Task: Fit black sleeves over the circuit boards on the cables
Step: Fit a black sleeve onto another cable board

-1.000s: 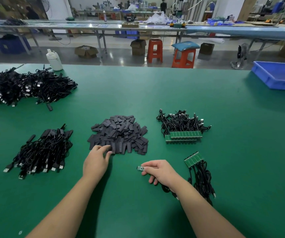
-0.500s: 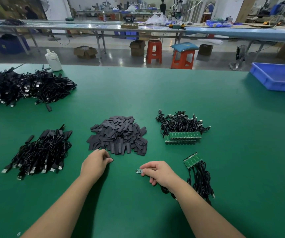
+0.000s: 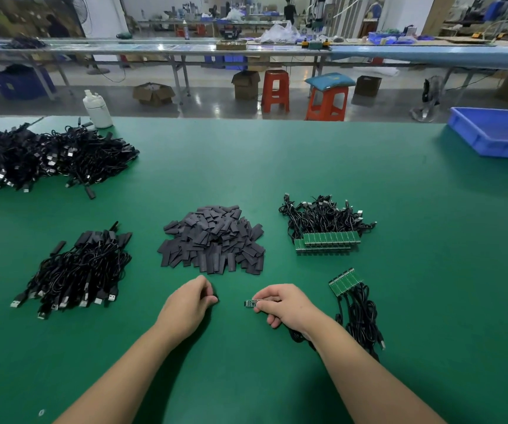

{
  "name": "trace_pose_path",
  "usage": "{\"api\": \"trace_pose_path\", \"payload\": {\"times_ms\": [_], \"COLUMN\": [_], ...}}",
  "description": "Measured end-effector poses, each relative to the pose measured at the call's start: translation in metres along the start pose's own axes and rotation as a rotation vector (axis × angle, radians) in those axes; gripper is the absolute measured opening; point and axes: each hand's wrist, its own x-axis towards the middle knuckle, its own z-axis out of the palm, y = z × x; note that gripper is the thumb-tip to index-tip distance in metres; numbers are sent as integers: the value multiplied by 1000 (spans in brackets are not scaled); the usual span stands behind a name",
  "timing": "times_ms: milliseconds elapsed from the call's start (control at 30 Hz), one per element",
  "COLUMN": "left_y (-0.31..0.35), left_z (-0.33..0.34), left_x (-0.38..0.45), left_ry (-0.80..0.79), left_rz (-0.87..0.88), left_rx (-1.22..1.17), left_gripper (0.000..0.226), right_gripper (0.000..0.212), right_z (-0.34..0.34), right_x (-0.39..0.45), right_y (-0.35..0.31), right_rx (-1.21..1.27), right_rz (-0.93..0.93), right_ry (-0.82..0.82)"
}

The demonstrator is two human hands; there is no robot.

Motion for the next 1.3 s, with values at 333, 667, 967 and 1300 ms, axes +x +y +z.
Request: {"api": "trace_pose_path", "payload": {"times_ms": [333, 667, 967, 1300], "left_y": [24, 11, 19, 24], "left_z": [3, 8, 5, 16], "left_x": [-1, -1, -11, -14], "left_ry": [-118, -223, -57, 68], "left_rz": [24, 285, 334, 298], "left_rx": [-183, 177, 78, -100], "left_gripper": [23, 33, 27, 19], "right_gripper": [10, 11, 12, 13], "right_z": [1, 1, 1, -1], "right_x": [0, -3, -1, -1], "right_y": [0, -3, -1, 2], "right_rx": [1, -8, 4, 44], "right_rz": [4, 0, 1, -16], "right_ry": [9, 12, 12, 30]}}
